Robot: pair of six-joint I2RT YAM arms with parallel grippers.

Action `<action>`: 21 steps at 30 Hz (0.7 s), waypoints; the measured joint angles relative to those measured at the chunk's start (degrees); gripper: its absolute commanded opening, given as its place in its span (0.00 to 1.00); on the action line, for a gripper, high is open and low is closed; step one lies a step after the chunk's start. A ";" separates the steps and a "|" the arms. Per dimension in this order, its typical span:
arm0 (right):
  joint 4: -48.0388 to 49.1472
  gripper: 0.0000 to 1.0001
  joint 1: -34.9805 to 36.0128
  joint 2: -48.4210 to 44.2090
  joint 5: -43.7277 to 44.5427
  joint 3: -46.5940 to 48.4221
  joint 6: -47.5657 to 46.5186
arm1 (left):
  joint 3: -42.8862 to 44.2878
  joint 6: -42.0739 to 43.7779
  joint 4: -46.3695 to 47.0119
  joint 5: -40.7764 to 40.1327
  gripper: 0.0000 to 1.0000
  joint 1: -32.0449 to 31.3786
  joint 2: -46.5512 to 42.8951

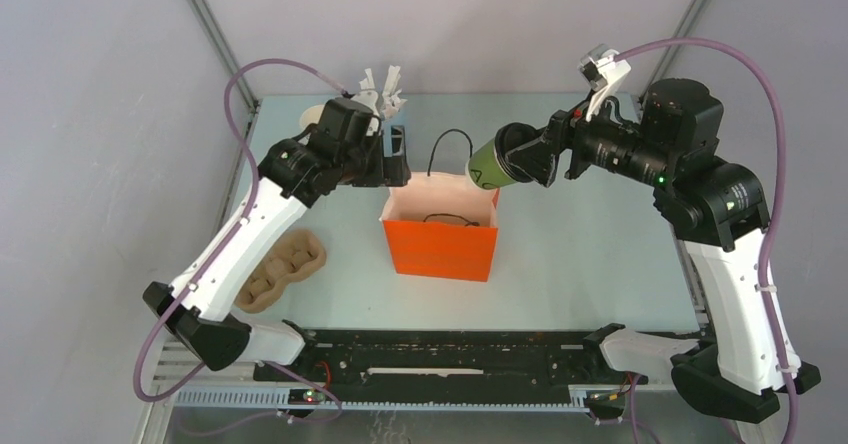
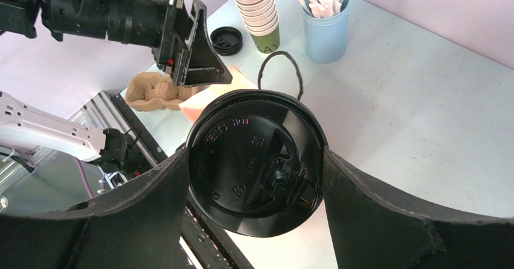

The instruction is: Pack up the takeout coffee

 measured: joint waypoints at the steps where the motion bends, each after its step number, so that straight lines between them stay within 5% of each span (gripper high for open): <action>1: -0.02 0.43 0.00 0.09 0.28 0.00 -0.02 | 1.16 0.04 -0.33 0.09 0.90 0.00 0.52; 10: -0.13 0.41 0.00 -0.52 3.28 -0.02 0.83 | 7.61 1.11 10.82 19.41 0.94 0.09 6.14; 17: -0.17 0.41 -0.63 -2.97 3.85 -0.07 1.09 | 17.77 2.69 14.03 26.91 0.70 0.00 16.61; 21: -0.09 0.42 -1.20 -4.63 4.42 -1.11 0.98 | 18.86 4.11 13.42 27.17 0.42 0.00 19.98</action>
